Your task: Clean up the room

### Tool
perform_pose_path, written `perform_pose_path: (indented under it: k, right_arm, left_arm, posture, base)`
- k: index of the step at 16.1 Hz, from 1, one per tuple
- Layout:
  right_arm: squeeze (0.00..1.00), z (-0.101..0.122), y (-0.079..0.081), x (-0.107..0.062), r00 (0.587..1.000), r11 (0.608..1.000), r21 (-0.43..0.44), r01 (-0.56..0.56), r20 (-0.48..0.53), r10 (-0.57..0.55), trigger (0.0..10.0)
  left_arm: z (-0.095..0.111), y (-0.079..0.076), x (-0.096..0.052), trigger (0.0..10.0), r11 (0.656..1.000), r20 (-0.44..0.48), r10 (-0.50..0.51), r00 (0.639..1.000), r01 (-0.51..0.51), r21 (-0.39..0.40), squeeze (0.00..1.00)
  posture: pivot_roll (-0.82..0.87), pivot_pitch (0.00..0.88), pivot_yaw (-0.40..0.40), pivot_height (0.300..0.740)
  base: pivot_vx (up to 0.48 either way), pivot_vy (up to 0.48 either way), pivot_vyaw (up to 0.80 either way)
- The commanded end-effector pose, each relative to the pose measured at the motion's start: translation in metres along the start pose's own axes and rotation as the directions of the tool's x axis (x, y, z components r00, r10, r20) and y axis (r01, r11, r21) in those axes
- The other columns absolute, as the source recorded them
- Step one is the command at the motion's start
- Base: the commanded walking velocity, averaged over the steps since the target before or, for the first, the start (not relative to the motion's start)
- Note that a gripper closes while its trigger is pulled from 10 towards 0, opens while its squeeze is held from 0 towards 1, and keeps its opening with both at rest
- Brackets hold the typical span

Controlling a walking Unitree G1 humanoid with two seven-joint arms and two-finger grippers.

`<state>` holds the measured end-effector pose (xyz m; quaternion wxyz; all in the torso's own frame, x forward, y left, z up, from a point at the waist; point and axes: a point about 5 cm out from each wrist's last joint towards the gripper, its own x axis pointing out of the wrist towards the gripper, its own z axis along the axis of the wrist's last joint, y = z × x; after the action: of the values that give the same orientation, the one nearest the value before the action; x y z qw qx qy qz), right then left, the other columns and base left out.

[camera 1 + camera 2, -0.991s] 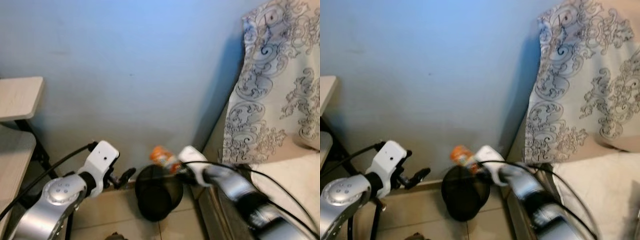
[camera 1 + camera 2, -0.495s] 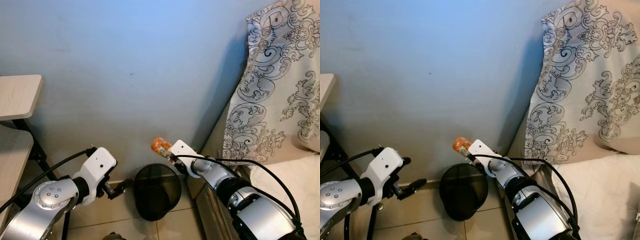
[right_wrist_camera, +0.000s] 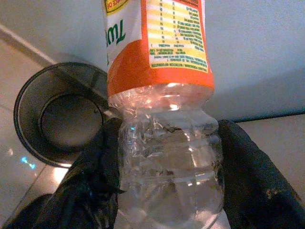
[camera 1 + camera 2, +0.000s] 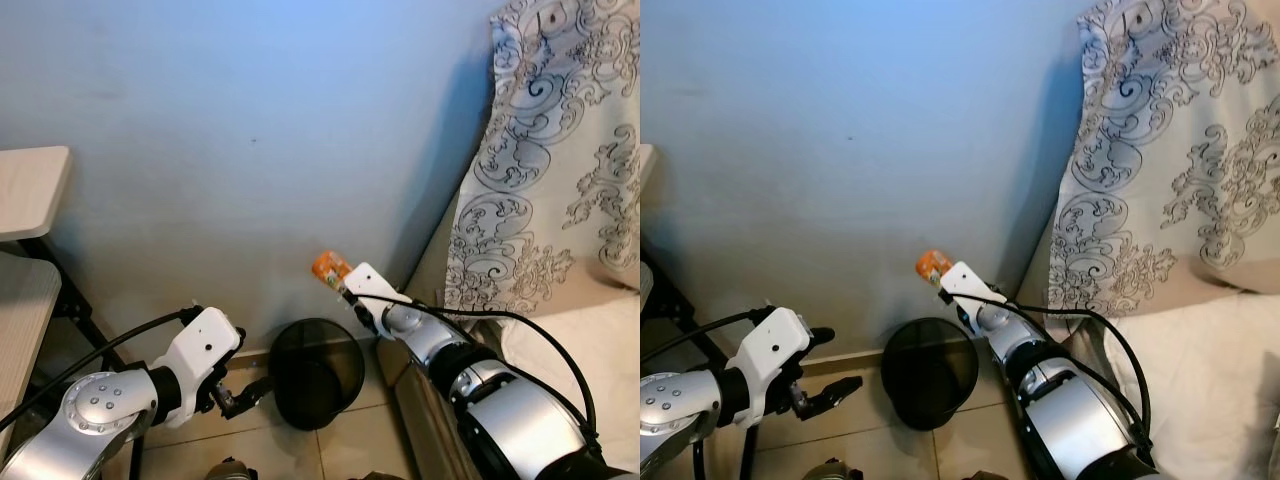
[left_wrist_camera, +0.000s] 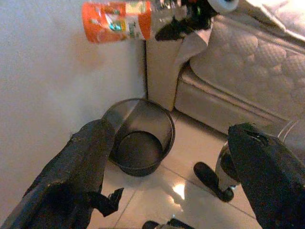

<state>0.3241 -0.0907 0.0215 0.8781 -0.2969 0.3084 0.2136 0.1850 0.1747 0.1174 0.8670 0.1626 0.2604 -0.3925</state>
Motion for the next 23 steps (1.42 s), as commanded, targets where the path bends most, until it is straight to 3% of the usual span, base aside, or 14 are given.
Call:
perform_pose_path:
  k: [1,2,3,4,5,16,20,21,22,23]
  right_arm:
    - [0.0,0.002,-0.003,0.0,1.0,1.0,0.013,0.016,0.006,-0.016,10.0]
    - [0.07,0.003,0.0,0.0,1.0,1.0,0.021,0.012,0.008,-0.012,10.0]
    - [0.65,0.003,0.001,0.0,1.0,0.999,0.031,0.007,0.008,-0.008,10.0]
    - [0.96,0.003,0.003,0.0,1.0,0.999,0.041,0.002,0.009,-0.003,10.0]
    - [1.0,0.003,0.005,0.001,1.0,0.999,0.048,-0.003,0.009,0.003,10.0]
    - [1.0,-0.002,0.027,0.001,0.994,0.973,0.203,-0.11,0.036,0.105,10.0]
    - [1.0,-0.002,0.022,0.001,0.993,0.962,0.247,-0.114,0.068,0.1,10.0]
    - [1.0,0.0,0.016,0.0,0.991,0.949,0.295,-0.114,0.107,0.086,10.0]
    - [0.0,0.0,0.005,-0.002,0.984,0.924,0.367,-0.108,0.171,0.047,10.0]
    - [0.0,0.0,0.0,-0.003,0.979,0.915,0.388,-0.109,0.201,0.032,10.0]
  left_arm:
    - [0.002,-0.005,-0.001,10.0,1.0,0.004,-0.03,1.0,0.03,0.006,0.0]
    - [0.0,-0.009,-0.002,10.0,0.999,-0.002,-0.042,0.999,0.042,0.001,0.0]
    - [0.0,-0.01,-0.002,10.0,0.999,-0.003,-0.045,0.999,0.045,-0.002,0.0]
    - [0.0,-0.012,-0.002,10.0,0.999,-0.004,-0.047,0.999,0.047,-0.006,0.0]
    - [0.0,-0.014,-0.003,10.0,0.999,-0.005,-0.049,0.999,0.048,-0.009,0.0]
    - [-0.001,-0.016,-0.003,10.0,0.999,-0.011,-0.04,0.999,0.039,-0.028,0.0]
    - [0.001,-0.014,0.002,10.0,0.999,0.015,-0.006,1.0,0.007,-0.054,0.0]
    - [0.004,-0.012,0.005,10.0,0.996,0.04,0.044,0.998,-0.041,-0.079,0.0]
    - [0.01,-0.007,0.01,10.0,0.987,0.084,0.131,0.988,-0.121,-0.107,0.0]
    - [0.011,-0.005,0.012,10.0,0.98,0.085,0.162,0.983,-0.15,-0.129,0.0]
  posture:
    - [0.12,0.096,-0.085,0.74]
    - [0.12,0.109,-0.083,0.74]
    - [0.12,0.113,-0.084,0.74]
    - [0.13,0.118,-0.086,0.74]
    - [0.13,0.119,-0.087,0.74]
    - [0.13,0.129,-0.091,0.74]
    - [0.11,0.112,-0.089,0.74]
    - [0.1,0.098,-0.091,0.74]
    - [0.1,0.079,-0.09,0.74]
    - [0.09,0.062,-0.088,0.74]
  base:
    - [0.0,0.0,0.0]
    - [0.0,0.0,0.0]
    - [0.0,0.0,0.0]
    - [0.0,0.0,0.0]
    - [0.0,0.0,0.0]
    - [0.0,0.0,0.0]
    - [0.0,0.0,0.0]
    - [0.0,0.0,0.0]
    - [0.0,0.0,0.0]
    - [0.0,0.0,0.0]
